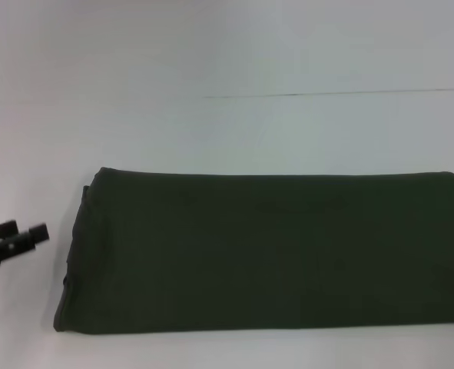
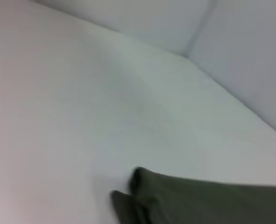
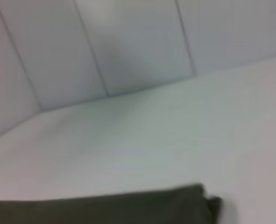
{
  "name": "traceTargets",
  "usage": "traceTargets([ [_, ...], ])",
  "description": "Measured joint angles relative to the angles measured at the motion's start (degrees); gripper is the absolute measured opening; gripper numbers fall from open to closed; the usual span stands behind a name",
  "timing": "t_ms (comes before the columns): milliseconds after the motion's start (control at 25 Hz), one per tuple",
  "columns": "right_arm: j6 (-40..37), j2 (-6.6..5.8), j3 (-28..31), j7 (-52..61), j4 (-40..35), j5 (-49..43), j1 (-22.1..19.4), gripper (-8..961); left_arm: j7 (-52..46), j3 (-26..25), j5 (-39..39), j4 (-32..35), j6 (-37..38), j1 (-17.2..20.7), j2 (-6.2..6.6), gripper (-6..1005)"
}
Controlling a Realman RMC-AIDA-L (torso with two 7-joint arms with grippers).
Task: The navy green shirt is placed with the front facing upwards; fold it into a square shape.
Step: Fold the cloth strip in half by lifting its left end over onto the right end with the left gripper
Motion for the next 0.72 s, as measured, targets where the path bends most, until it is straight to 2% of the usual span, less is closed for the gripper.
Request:
traceTargets([
  [120, -2.2, 0.13, -1.3, -2.0, 0.9, -0.2, 1.9, 792, -6.6, 2.5, 0.9, -0.8, -2.8, -1.5, 0.61, 699],
  [320, -4.6, 0.15, -5.7, -3.5, 2.1, -0.3, 4.5, 791, -15.9, 7.5, 2.3, -0.4, -5.1, -2.7, 1.25, 757],
  [440, -4.5, 0.17, -10.3, -3.5, 2.1, -0.3, 6.3, 790, -20.2, 8.4, 4.1, 0.6, -5.2, -3.3, 1.39, 783],
  [720, -2.4, 0.12, -16.2, -3.1, 2.1, -0.3, 8.4, 789, -26.6, 10.4, 4.9, 2.8, -4.5, -3.7, 1.49, 804],
])
